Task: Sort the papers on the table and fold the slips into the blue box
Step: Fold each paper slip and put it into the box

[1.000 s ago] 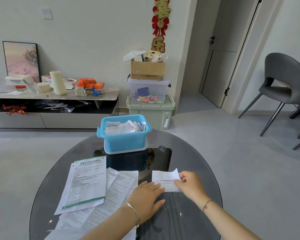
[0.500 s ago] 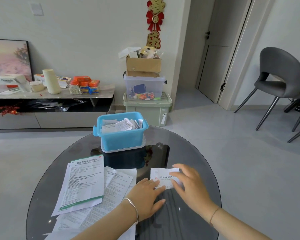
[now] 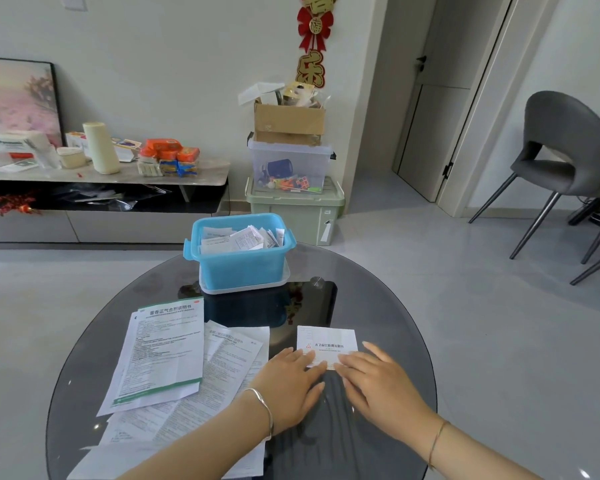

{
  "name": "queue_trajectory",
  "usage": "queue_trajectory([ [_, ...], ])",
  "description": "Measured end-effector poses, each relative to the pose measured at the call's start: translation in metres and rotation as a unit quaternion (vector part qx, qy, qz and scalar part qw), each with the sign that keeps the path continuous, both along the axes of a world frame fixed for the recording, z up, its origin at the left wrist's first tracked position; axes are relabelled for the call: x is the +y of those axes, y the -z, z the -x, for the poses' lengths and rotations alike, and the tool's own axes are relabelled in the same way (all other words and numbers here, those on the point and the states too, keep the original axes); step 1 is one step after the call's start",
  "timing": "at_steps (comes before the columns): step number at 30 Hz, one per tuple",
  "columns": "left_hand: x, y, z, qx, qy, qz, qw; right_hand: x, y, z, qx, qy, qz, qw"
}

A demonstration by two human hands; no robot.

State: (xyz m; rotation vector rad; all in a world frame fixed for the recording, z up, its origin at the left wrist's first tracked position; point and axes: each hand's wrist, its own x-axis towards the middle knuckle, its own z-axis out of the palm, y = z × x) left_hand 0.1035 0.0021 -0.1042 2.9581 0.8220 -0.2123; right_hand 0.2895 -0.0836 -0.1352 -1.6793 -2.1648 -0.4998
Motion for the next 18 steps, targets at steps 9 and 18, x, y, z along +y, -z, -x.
queue_trajectory([
  [9,-0.007,0.0,-0.003,0.025,-0.004,-0.009,1.0,-0.018,-0.006,-0.021,0.022,0.048,0.009,0.999],
  [18,-0.008,-0.004,-0.008,0.025,-0.013,-0.018,0.999,-0.004,-0.005,0.004,0.015,0.021,0.003,1.0],
])
